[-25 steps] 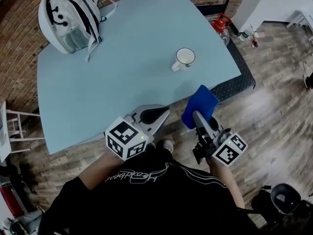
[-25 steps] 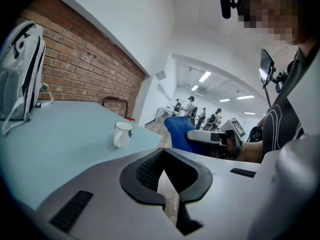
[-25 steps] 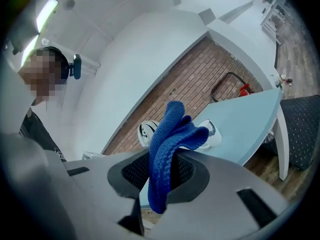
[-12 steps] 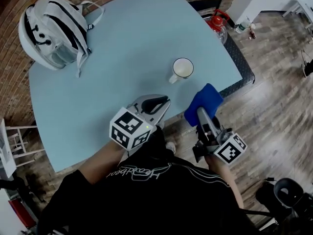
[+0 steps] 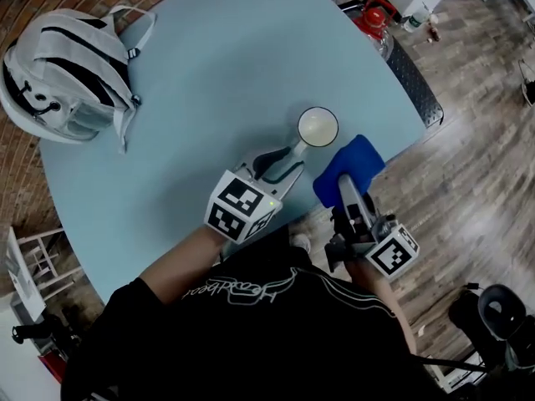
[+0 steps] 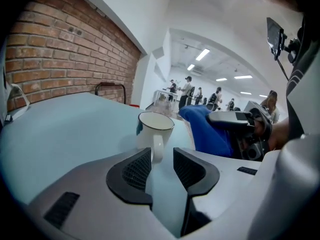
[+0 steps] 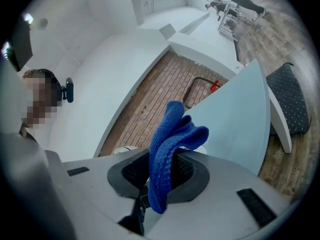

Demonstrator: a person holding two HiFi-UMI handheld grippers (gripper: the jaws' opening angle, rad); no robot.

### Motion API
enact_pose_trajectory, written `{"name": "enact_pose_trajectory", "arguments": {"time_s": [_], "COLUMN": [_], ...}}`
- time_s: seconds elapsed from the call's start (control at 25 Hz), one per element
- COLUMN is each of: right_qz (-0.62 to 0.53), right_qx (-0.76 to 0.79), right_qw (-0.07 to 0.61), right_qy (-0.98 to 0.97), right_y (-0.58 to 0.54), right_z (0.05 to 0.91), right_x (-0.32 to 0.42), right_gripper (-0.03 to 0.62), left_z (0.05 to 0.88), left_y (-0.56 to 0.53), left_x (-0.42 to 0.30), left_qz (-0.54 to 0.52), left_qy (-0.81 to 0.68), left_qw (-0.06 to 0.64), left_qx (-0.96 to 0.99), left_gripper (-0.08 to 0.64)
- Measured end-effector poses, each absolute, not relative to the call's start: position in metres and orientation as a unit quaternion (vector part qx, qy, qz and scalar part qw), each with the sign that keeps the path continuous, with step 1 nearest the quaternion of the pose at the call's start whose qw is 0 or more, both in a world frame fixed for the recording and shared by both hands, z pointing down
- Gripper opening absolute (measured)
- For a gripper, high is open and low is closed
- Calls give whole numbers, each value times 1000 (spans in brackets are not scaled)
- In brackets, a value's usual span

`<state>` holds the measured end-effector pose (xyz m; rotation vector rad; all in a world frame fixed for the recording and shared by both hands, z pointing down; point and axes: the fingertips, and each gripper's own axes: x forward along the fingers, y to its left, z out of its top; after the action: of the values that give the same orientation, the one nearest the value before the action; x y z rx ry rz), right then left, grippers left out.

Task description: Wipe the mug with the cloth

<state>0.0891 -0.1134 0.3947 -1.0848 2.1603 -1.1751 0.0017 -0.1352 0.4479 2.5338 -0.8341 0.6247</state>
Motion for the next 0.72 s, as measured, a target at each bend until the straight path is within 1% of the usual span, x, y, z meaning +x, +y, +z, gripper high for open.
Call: {"name": "enact_pose_trajectory", "arguments": {"time_s": [0.12, 0.32, 0.44, 0.52, 0.72], "right_qz": [-439, -448, -449, -456, -470], "right_qx": [-398, -410, -418, -420, -421], "right_qw": [249, 268, 281, 299, 353], "right_qy": [766, 748, 738, 725, 691], "right_y": [-121, -128, -131, -133, -138], "right_z": [399, 407, 411, 413, 417], "right_x": [85, 87, 92, 95, 97], "right_gripper": [61, 61, 60, 60, 60], "left_z": [457, 462, 462, 461, 461], "left_y": [-140, -144, -147, -147, -143], "left_x": [6, 12, 12, 13, 16], "left_qz": [231, 224, 217, 213, 212], "left_qy": [-287, -286, -290, -289, -278], "left_qw": [198, 205, 211, 217, 222], "left_qx": [908, 909, 908, 908, 910], "left_gripper": [129, 126, 95, 77, 69]}}
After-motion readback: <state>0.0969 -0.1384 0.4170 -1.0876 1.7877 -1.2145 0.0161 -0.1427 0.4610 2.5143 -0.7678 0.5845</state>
